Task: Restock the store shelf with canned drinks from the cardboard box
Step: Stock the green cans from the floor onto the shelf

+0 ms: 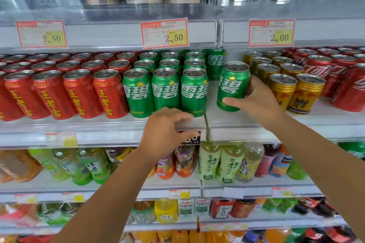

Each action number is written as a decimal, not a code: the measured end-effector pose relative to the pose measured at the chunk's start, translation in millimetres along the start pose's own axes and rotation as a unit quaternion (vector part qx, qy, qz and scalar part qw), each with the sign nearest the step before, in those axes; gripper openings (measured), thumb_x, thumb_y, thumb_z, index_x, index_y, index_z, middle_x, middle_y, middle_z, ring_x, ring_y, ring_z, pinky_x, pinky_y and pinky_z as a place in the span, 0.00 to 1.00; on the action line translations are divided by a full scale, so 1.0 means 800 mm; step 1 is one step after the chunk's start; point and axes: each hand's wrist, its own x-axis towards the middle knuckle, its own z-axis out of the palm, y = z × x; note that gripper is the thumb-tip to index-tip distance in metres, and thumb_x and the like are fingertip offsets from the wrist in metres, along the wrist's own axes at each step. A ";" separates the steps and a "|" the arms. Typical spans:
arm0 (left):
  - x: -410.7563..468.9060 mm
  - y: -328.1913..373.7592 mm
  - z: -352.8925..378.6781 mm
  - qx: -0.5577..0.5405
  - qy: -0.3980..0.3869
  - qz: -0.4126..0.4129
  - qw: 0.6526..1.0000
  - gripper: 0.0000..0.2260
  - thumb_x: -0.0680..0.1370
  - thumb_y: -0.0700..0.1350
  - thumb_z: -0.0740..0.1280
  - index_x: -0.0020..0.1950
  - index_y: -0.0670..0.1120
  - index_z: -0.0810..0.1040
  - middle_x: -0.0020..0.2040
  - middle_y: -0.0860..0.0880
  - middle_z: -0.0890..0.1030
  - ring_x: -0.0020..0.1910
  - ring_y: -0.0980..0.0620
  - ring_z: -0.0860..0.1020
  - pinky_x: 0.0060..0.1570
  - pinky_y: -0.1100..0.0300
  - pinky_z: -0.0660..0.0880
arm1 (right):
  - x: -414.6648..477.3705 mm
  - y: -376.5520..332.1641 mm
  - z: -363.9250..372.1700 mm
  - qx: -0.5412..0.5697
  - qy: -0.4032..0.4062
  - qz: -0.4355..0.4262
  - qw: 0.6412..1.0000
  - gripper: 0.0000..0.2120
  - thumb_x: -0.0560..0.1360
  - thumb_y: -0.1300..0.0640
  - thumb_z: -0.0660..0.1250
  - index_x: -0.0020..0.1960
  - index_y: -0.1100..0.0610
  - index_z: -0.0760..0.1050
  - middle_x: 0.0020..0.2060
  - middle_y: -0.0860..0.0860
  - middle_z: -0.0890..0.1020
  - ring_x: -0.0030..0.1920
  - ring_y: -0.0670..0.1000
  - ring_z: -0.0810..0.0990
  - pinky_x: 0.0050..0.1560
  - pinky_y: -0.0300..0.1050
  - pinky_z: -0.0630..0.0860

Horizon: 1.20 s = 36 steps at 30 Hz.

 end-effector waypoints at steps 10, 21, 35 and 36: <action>-0.003 -0.019 0.024 0.057 0.088 0.071 0.992 0.14 0.71 0.60 0.70 0.52 0.55 0.83 0.46 0.59 0.82 0.45 0.57 0.75 0.48 0.60 0.68 | 0.083 0.019 0.019 0.042 -0.049 0.085 0.994 0.42 0.65 0.61 0.79 0.71 0.57 0.58 0.63 0.52 0.74 0.63 0.50 0.73 0.65 0.48 0.71; -0.004 -0.023 0.026 0.069 0.099 0.091 0.989 0.15 0.73 0.61 0.69 0.53 0.54 0.82 0.45 0.58 0.80 0.44 0.55 0.74 0.46 0.57 0.70 | 0.108 0.029 0.043 0.050 -0.023 0.072 0.996 0.41 0.56 0.47 0.81 0.65 0.55 0.72 0.58 0.48 0.81 0.57 0.47 0.80 0.62 0.48 0.75; -0.005 -0.022 0.023 0.068 0.084 0.091 0.990 0.14 0.73 0.61 0.69 0.53 0.54 0.82 0.45 0.58 0.81 0.45 0.54 0.76 0.46 0.55 0.71 | 0.114 0.020 0.054 -0.043 -0.043 0.070 0.996 0.26 0.77 0.52 0.68 0.72 0.53 0.66 0.66 0.53 0.75 0.64 0.53 0.74 0.58 0.42 0.67; -0.005 -0.021 0.022 0.068 0.080 0.087 0.991 0.15 0.73 0.61 0.68 0.53 0.54 0.82 0.45 0.58 0.81 0.45 0.54 0.76 0.47 0.56 0.71 | 0.114 0.020 0.055 -0.054 -0.051 0.077 0.994 0.26 0.77 0.50 0.67 0.72 0.53 0.66 0.67 0.54 0.75 0.65 0.54 0.74 0.58 0.42 0.67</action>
